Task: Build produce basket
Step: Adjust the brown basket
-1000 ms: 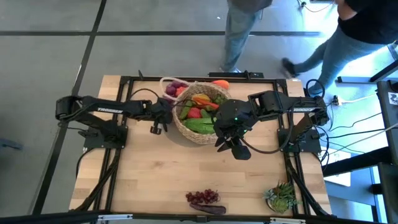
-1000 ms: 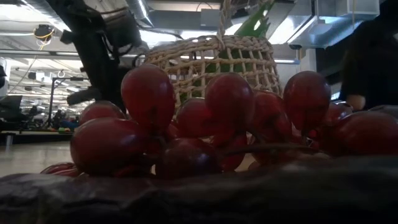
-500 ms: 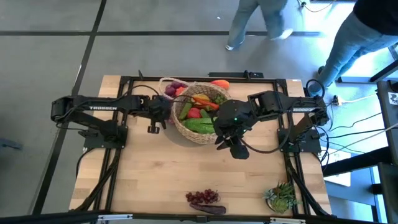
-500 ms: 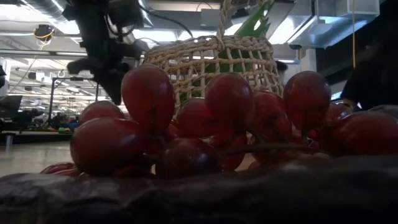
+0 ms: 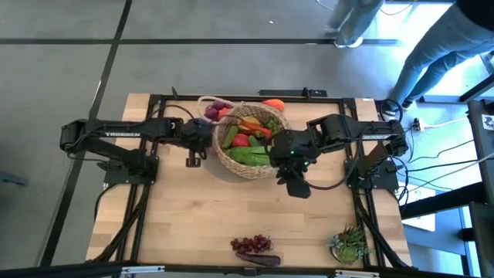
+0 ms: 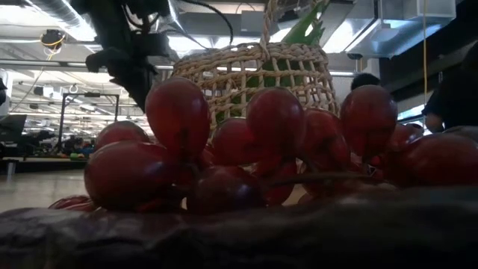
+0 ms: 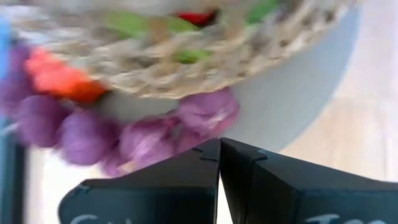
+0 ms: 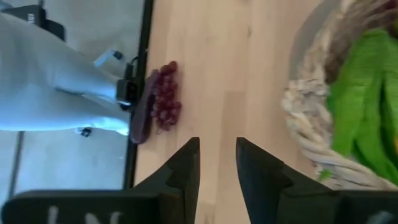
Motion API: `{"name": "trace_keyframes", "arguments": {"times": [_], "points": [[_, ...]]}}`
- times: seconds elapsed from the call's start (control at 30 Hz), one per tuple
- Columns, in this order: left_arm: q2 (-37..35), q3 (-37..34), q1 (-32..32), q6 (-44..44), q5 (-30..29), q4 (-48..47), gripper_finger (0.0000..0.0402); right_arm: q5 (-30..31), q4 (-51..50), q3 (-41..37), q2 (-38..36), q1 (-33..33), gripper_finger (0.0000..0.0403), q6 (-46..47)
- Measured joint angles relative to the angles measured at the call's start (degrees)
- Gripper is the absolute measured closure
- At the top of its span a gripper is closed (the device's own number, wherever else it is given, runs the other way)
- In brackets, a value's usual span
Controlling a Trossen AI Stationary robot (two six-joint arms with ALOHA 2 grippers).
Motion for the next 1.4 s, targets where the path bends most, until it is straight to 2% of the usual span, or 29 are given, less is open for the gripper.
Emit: {"name": "trace_keyframes", "arguments": {"times": [0.3,0.47,0.7,0.83,0.93,1.03,1.17,1.3,1.4], "points": [[-5.74,0.04,0.28,-7.04,0.56,-5.06,0.0401,2.74,0.07,1.72,-0.11,0.26,0.0305,-0.26],[-10.89,0.04,-0.42,-12.38,1.07,-5.31,0.0401,6.73,-0.80,4.00,-0.09,1.25,0.0308,-0.37],[-17.37,0.04,-0.72,-16.22,1.06,-2.52,0.0401,13.40,-2.97,8.83,-0.09,2.49,0.0358,-2.43],[-19.10,0.11,-0.72,-16.40,1.05,1.66,0.0401,13.51,-3.02,9.60,-0.14,2.37,0.0386,0.51],[-19.76,0.02,-0.72,-16.40,1.05,2.60,0.0398,12.41,-3.68,9.57,-0.09,1.58,0.0389,1.67],[-19.92,1.41,-0.72,-16.40,0.23,2.18,0.0381,12.04,-3.60,9.57,-0.09,1.02,0.0376,3.79],[-19.98,4.39,-0.72,-16.38,-2.46,2.52,0.0350,12.07,-3.54,9.57,-0.09,0.92,0.0335,3.98],[-19.96,6.92,-0.70,-14.32,-6.24,2.32,0.0322,12.03,-3.39,9.55,-0.09,0.95,0.0287,-1.24],[-19.93,8.92,-0.72,-13.80,-7.96,2.12,0.0315,12.26,-3.73,9.53,-0.09,1.70,0.0267,-7.73]]}}
